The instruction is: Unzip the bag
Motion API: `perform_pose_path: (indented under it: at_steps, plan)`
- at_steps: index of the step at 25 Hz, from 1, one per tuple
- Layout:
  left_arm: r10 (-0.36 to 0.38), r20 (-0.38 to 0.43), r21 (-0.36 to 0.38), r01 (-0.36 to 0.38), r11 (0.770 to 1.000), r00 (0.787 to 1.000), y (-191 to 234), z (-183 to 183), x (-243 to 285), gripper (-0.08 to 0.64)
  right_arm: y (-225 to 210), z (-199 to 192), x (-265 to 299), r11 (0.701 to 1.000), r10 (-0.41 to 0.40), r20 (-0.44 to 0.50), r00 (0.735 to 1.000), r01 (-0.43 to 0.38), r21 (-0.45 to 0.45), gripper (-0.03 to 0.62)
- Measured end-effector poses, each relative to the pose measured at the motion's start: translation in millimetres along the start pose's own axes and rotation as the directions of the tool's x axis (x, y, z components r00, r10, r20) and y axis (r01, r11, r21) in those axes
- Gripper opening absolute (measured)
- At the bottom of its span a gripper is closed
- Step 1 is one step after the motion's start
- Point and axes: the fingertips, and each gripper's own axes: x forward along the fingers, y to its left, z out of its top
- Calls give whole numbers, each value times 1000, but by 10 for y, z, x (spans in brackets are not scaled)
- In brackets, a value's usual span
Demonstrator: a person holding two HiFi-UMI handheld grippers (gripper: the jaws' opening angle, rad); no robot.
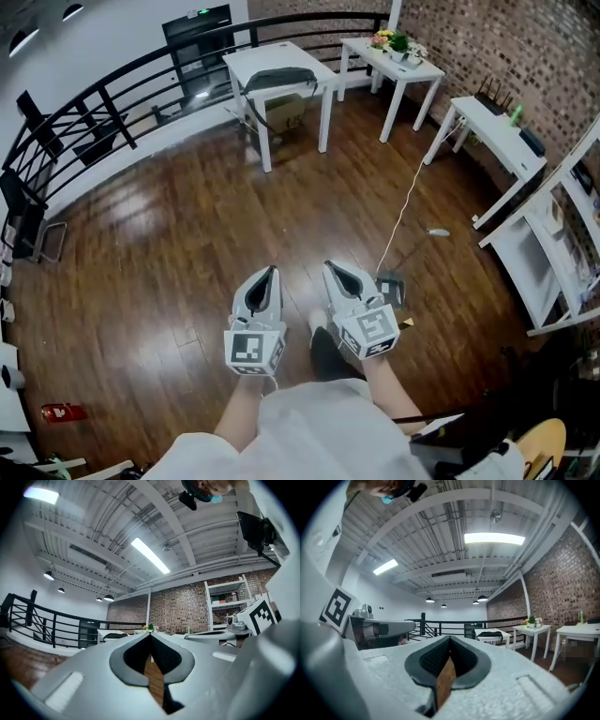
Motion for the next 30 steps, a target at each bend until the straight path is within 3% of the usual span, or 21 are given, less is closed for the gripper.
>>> perform_pose_path:
  at_steps: [4,9,15,19,24,30]
  plan:
    - [38,-9,14,-38,999,999,450,-32,1082,17,-908,147,868,1000,30,32,999,-30,-3,-9]
    - [24,16,64,-25,998,1000,687,183,2415,17,-1934,476,1849,998,45,72,996,-42,-37,-9]
    - [56,-21,74,-54,996,998,1147,113,3397,17,-2408,344,2727,998,65,49,997,-66,20,-9]
    - [8,-56,59,-4,998,998,1343,-117,4047,17,-2700,120,3234,996,84,17,996,-85,39,-9]
    - [-56,-65,28,58,998,996,1927,-227,5084,17,-3226,36,4208,999,28,-24,999,-27,25,-9]
    - [-108,-59,11,108,994,992,2549,-166,6247,17,-4090,254,5341,997,-80,-22,997,80,-8,-9]
